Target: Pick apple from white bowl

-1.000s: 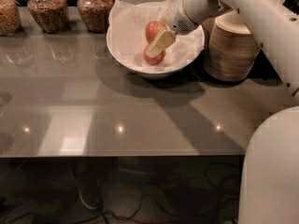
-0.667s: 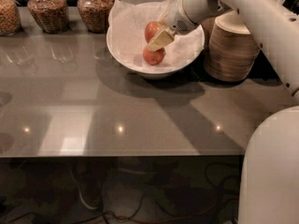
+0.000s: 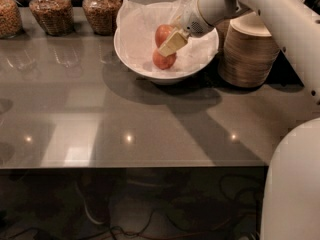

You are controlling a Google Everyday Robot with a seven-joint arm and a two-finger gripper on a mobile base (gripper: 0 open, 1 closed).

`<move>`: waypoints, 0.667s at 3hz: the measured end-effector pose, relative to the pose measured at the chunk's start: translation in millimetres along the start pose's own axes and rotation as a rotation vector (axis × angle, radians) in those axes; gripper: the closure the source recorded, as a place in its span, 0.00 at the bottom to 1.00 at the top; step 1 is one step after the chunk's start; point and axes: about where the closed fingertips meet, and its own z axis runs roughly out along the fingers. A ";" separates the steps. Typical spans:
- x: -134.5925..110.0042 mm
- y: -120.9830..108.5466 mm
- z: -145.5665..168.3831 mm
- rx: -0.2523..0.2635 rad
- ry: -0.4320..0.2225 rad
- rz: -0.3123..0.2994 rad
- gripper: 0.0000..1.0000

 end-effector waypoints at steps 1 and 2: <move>-3.0 5.7 -24.6 0.012 -0.015 -0.030 1.00; -5.5 25.2 -59.9 0.014 -0.039 -0.093 1.00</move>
Offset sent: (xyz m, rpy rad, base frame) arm -0.0915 -0.0516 0.0642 -0.0155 -0.1520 0.1172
